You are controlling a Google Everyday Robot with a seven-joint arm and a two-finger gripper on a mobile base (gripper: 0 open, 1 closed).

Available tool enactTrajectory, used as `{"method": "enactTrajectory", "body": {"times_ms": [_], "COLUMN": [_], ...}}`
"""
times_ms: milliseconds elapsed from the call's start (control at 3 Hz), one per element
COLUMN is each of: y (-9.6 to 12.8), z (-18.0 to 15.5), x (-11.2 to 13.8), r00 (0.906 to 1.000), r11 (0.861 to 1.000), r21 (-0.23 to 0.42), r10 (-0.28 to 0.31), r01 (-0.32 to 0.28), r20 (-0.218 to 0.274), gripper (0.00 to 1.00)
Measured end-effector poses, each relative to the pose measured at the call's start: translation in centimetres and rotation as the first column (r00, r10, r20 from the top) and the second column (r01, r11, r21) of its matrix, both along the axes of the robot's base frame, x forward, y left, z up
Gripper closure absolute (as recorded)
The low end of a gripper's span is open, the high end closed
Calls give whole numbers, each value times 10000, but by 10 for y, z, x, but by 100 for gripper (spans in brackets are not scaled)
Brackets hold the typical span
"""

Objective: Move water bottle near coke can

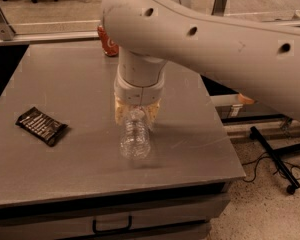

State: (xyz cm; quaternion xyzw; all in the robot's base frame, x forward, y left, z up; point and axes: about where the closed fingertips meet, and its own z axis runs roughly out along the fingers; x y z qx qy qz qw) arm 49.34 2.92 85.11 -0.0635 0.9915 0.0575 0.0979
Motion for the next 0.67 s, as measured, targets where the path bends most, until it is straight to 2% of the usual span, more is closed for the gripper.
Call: {"method": "enactTrajectory", "body": {"times_ms": [333, 667], "y": [-16, -43], "z": [22, 47], "x": [36, 110], "r00": [9952, 9762], "r11": [9999, 9998], "r21": [43, 199], "r10": [90, 11], "r01": [-94, -55], "r20": [973, 2171], "gripper": [86, 100]}}
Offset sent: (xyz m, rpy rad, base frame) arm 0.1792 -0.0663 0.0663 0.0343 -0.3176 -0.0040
